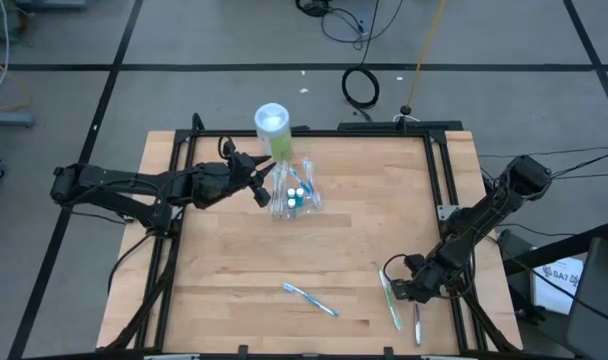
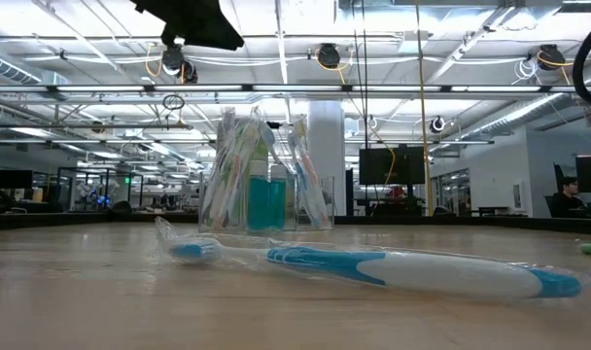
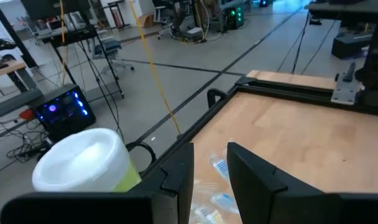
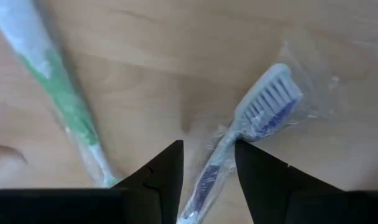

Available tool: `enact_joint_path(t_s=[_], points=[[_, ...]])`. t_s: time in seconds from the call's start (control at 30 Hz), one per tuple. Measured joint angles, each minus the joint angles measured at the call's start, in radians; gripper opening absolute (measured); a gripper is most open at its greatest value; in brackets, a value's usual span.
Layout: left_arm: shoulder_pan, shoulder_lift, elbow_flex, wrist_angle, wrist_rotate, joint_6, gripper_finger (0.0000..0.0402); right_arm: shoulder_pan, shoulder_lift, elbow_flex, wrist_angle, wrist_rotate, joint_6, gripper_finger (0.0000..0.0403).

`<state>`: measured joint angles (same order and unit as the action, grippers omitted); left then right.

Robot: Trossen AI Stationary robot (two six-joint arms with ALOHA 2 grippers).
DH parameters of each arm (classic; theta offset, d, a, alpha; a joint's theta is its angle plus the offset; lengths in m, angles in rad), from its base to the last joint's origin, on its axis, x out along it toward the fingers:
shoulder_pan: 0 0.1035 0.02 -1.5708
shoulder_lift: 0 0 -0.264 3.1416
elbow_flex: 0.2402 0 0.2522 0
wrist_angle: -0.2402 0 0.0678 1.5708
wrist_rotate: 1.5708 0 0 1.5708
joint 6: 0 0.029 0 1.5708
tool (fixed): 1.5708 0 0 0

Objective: Pick & Place toothbrushing station
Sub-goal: Put the violet toothbrush into the right side of the transparent organizer

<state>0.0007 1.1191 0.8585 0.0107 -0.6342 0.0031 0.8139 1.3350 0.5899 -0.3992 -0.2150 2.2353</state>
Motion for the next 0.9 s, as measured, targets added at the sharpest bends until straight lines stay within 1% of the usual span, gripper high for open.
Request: enact_joint_path(t_s=[0.1, 0.2, 0.33, 0.43, 0.5, 0.63, 0.77, 0.9], points=[[0.001, 0.000, 0.000, -0.010, 0.000, 0.001, 0.0104, 0.000, -0.002, 0.003, -0.096, 0.028, -0.025, 0.0134], [0.001, 0.000, 0.000, -0.009, 0.000, 0.015, 0.0104, 0.000, -0.002, 0.003, -0.130, 0.025, -0.072, 0.0115], [0.001, 0.000, 0.000, -0.017, 0.000, 0.015, 0.0104, -0.008, -0.001, 0.002, -0.139, 0.023, -0.117, 0.0064], [0.001, 0.000, 0.000, -0.021, 0.000, 0.013, 0.0104, -0.014, -0.001, 0.002, -0.144, 0.055, -0.158, 0.0018], [0.001, 0.000, 0.000, -0.023, 0.000, 0.011, 0.0104, -0.014, -0.001, 0.001, -0.138, 0.117, -0.192, 0.0009], [0.001, 0.000, 0.000, -0.023, 0.000, 0.011, 0.0104, -0.016, -0.007, 0.001, -0.098, 0.250, -0.268, 0.0018], [0.001, 0.000, 0.000, -0.019, 0.000, 0.010, 0.0104, -0.032, -0.041, -0.004, -0.068, 0.369, -0.349, 0.0005], [0.001, 0.000, 0.000, -0.015, 0.000, 0.010, 0.0104, -0.065, -0.099, -0.006, -0.065, 0.490, -0.466, 0.0001]])
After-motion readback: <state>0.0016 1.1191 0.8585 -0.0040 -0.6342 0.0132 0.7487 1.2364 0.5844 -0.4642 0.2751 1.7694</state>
